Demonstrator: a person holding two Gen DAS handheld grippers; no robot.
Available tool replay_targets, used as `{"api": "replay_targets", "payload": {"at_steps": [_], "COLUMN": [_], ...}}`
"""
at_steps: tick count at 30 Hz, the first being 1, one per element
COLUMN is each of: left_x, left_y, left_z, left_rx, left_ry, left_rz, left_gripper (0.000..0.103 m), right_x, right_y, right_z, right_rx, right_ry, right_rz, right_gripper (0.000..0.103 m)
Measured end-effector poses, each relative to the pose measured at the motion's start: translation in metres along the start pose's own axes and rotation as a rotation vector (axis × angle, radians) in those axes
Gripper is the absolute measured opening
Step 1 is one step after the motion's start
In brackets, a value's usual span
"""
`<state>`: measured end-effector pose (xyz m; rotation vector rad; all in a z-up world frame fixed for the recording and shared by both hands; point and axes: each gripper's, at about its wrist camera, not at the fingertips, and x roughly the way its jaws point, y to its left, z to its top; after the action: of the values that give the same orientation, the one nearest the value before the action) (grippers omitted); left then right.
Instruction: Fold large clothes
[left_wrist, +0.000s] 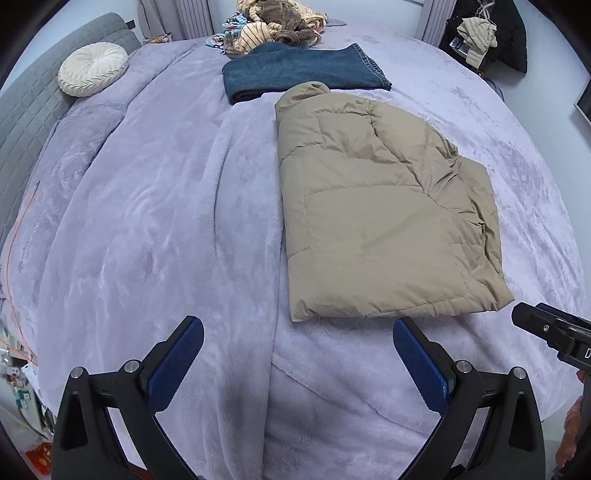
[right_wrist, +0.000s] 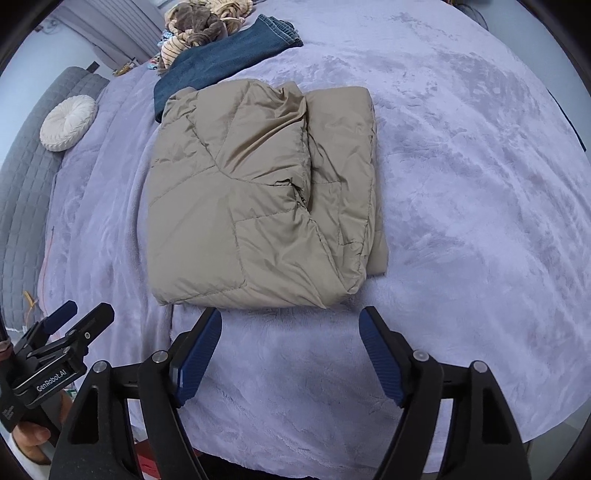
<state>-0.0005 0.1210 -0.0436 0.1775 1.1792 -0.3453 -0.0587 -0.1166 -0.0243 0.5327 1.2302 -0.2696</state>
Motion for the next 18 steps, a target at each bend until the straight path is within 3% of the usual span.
{"api": "replay_targets", "payload": {"at_steps": [18], "left_x": [-0.08], "left_y": [-0.038], "left_z": [-0.038], "left_rx": [-0.046], "left_ry": [-0.086], "left_rz": [0.041], "left_gripper": [0.103], "right_x": [-0.073], "right_y": [-0.008], "right_z": [-0.024], "right_rx": [-0.141], "right_ry": [-0.11], "right_rz": [-0.027], "right_gripper": [0.082]}}
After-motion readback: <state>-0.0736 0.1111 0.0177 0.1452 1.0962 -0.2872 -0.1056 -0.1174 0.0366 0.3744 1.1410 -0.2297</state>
